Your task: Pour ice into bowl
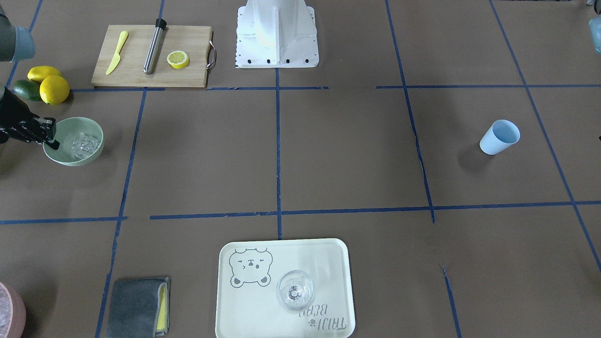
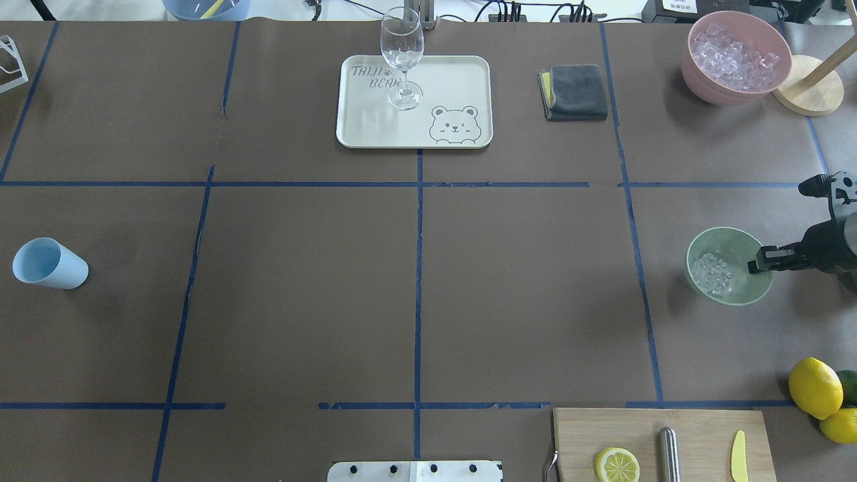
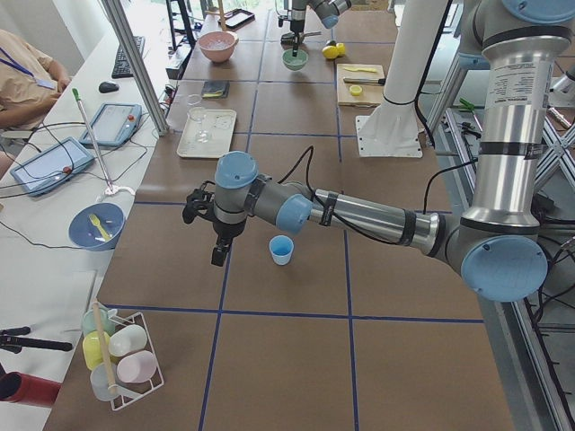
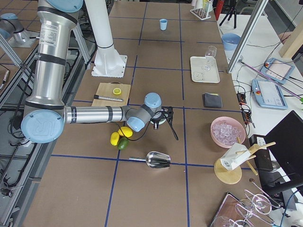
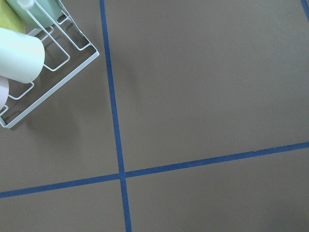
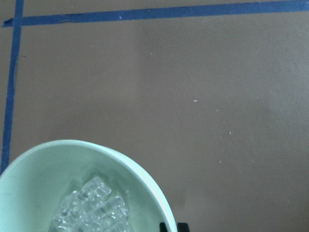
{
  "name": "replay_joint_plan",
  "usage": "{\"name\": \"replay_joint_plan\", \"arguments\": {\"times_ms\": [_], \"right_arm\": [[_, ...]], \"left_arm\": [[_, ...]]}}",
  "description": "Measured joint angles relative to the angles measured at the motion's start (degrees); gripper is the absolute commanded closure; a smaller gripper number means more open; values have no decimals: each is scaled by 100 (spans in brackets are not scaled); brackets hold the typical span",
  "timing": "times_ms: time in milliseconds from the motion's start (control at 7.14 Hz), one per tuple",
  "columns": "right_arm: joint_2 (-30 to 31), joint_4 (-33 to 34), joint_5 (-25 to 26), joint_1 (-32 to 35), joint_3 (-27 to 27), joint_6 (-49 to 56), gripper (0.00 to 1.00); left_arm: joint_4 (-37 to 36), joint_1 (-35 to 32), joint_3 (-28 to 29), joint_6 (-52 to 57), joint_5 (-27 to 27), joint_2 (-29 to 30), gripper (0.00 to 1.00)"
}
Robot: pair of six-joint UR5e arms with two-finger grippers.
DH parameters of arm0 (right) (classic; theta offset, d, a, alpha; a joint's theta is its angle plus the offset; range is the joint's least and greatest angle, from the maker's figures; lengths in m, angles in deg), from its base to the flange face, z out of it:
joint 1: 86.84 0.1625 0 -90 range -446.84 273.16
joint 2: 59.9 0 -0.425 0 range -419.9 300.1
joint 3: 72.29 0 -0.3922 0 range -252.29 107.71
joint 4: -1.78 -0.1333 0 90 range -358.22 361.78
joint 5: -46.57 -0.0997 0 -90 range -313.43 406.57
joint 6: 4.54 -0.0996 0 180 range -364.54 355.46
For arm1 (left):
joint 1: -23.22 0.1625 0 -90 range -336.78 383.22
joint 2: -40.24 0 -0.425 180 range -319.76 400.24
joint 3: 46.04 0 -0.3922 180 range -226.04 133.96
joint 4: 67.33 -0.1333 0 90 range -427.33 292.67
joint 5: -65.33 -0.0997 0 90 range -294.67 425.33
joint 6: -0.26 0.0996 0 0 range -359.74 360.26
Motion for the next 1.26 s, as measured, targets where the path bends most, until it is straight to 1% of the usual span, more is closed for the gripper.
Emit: {"name": "replay_joint_plan", "arguments": {"times_ms": [420,560,700,980,1120,1260], "right_arm": [[-46,-193,-229,24,229,-154,100],[-76,-222,-263,23,271,-161,4],[-142,-232,-308,21,316,-169,0],[-248,-238,-407,37,375,-175,0],[-264,-237,-534,174,374,-159,0],[-268,-203,-869,564,371,-128,0]], "left_arm": [[-6,1,-38,-8,52,21,0],[1,1,-48,-14,54,23,0],[8,1,-51,-17,56,23,0],[24,1,-58,-19,60,26,0],[29,1,-49,-16,57,39,0],[38,1,-23,2,54,60,0]]}}
